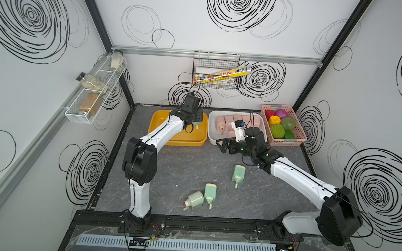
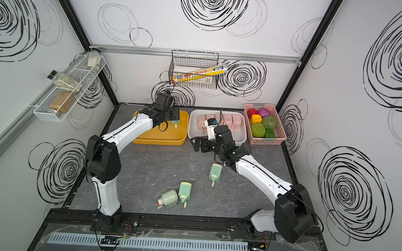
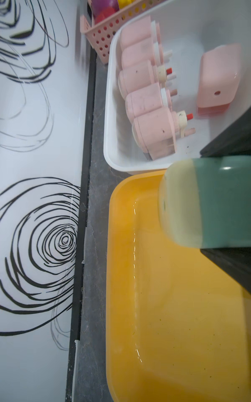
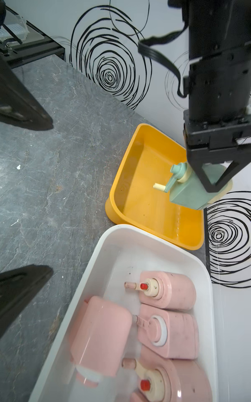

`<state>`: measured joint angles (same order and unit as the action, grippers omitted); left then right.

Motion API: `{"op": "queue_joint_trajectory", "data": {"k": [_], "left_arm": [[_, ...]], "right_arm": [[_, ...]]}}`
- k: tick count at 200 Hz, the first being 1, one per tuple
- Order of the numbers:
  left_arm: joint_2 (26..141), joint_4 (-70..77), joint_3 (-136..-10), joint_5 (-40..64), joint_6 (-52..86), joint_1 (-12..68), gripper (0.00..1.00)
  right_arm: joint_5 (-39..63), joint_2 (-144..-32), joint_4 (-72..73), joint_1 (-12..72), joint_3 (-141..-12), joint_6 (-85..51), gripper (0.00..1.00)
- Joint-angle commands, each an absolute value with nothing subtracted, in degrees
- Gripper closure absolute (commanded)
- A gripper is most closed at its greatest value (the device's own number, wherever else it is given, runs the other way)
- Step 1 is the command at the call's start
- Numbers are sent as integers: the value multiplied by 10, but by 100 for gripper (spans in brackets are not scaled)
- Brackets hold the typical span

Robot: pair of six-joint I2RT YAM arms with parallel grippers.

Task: Place the pencil sharpeners by color into the storage box
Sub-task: Place the pencil sharpener in the storage box.

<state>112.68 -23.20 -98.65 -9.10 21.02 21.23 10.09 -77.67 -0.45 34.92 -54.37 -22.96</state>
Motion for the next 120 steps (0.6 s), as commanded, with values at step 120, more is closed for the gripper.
{"op": "queue_joint_trajectory", "data": {"k": [120], "left_arm": [[1354,-312,-1245,-97,197,195,100]], "right_arm": [[35,-807,-17,387,-566,-253,0]]}}
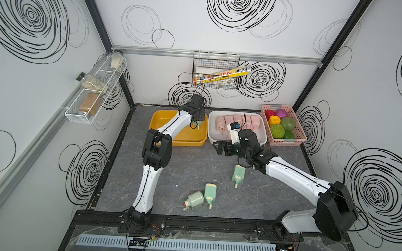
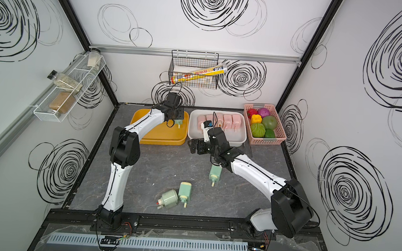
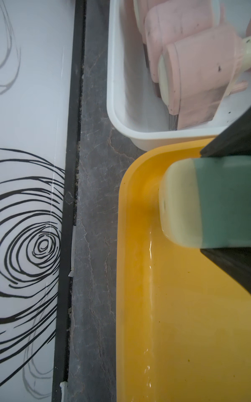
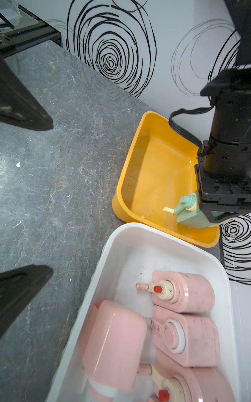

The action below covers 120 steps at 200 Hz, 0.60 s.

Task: Place the pencil sharpeners by color into the storage box
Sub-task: Place the pencil sharpener in the storage box.

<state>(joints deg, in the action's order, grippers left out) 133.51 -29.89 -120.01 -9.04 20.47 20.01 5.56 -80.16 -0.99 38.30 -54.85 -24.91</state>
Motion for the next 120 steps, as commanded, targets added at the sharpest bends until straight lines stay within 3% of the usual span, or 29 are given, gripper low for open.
{"op": "queue_joint_trajectory", "data": {"k": [1,120], "left_arm": [[1355,-312,-1246,-97,198,195,100],[1436,-337,-1335,-73,220,210,100]], "right_arm": [[35,-807,-17,387,-566,-252,0],[29,-818,-39,387,-576,-246,0]]}}
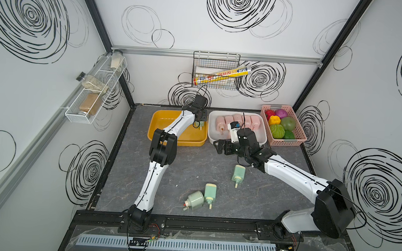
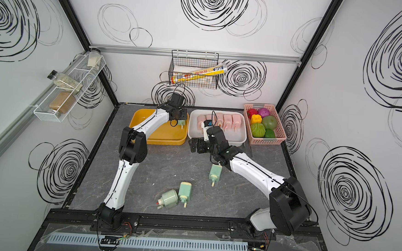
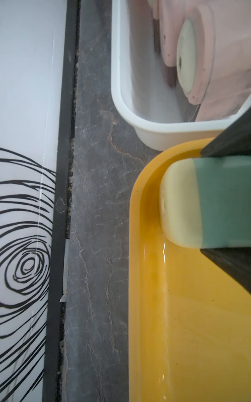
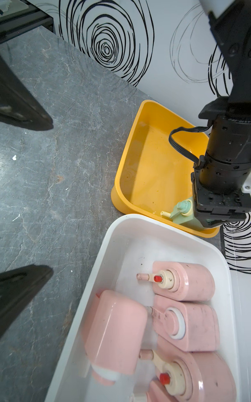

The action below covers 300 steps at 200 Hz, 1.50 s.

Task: Place the pencil sharpeners by color into the storage box
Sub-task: Place the pencil sharpener in the storage box.

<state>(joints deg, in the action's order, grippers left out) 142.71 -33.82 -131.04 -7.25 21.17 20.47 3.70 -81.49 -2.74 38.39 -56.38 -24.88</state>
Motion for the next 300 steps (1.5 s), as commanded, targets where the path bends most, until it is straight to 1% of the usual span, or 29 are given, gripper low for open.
{"op": "queue_joint_trajectory", "data": {"k": [1,11,26,28,30,85,100,117,155,210,273,300], "left_arm": [[1436,-337,-1334,-74,220,210,100],[1437,-338,-1334,-76,221,210,98],[1440,-340,-1334,-75,220,209,98],[1439,-340,-1334,-75,220,209,94],[1439,-340,-1334,-75,220,210,93],[1451,-341,-1334,-68,221,209,82],[1452,-338,-1335,-67,218,208,68],[1452,-337,-1337,-65,217,209,57],[1451,-340,-1343,-57,214,207,46],[1440,-344,-1346,-59,207,205,27],[1431,-350,-1346,-57,200,202,14],[1413,-349,-1334,-57,197,204,11]], "right_arm": [[28,-818,-39,387,-577,-246,0],[30,-819,-40,387,-577,-246,0],[33,-822,-40,387,-578,-246,0],[33,-822,-40,387,-578,-246,0],[33,-822,-40,387,-578,-246,0],[35,-824,-43,388,-578,-247,0],[35,-824,-44,388,-578,-246,0],[34,-824,-44,389,-577,-246,0],[33,-824,-45,389,-577,-245,0],[31,-822,-46,391,-575,-244,0],[29,-822,-47,392,-574,-242,0],[19,-820,-47,393,-571,-243,0]]}}
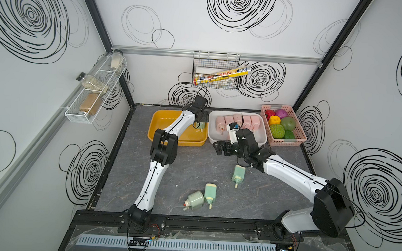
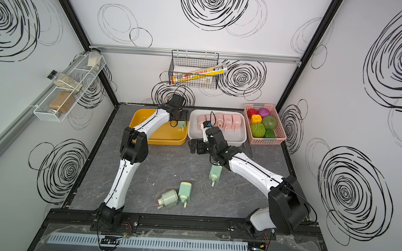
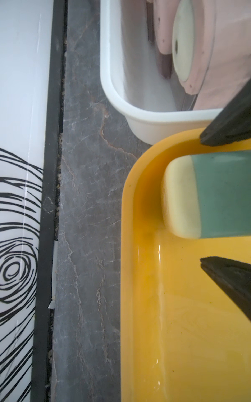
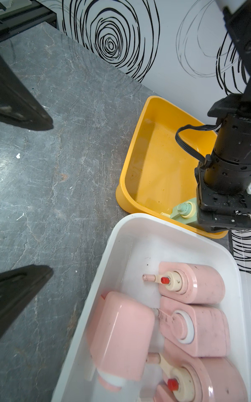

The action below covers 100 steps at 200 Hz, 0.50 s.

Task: Place the pencil sharpeners by color into the storage box
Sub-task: Place the pencil sharpener in the storage box.

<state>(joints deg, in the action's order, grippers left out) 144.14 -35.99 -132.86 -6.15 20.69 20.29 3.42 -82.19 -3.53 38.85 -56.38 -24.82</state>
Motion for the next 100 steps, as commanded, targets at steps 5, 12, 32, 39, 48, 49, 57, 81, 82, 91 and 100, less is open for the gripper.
{"op": "queue_joint_trajectory", "data": {"k": [5,12,32,39,48,49,57,81,82,91,100], "left_arm": [[1407,-346,-1328,-56,197,205,10],[1397,-341,-1317,-57,197,205,8],[1359,-319,-1275,-55,197,209,0],[1345,-311,-1260,-54,197,210,1],[1328,-303,-1241,-51,198,211,1],[1327,-302,-1239,-50,198,212,1],[1309,-294,-1222,-46,199,213,1],[1248,-255,-1147,-43,200,225,1],[1246,-252,-1142,-43,200,226,1],[1216,-228,-1105,-40,200,232,1],[1191,-208,-1075,-35,199,240,1]], "right_arm": [[17,-819,-47,393,-570,-243,0],[13,-817,-48,393,-569,-243,0],[0,-809,-53,393,-561,-240,0],[-3,-805,-55,393,-557,-238,0],[-7,-798,-59,392,-549,-236,0],[-7,-797,-59,392,-548,-235,0],[-11,-792,-65,392,-540,-233,0],[-34,-771,-92,388,-517,-235,0],[-37,-770,-94,388,-517,-235,0],[-67,-763,-115,384,-512,-239,0],[-99,-756,-144,376,-512,-244,0]]}}
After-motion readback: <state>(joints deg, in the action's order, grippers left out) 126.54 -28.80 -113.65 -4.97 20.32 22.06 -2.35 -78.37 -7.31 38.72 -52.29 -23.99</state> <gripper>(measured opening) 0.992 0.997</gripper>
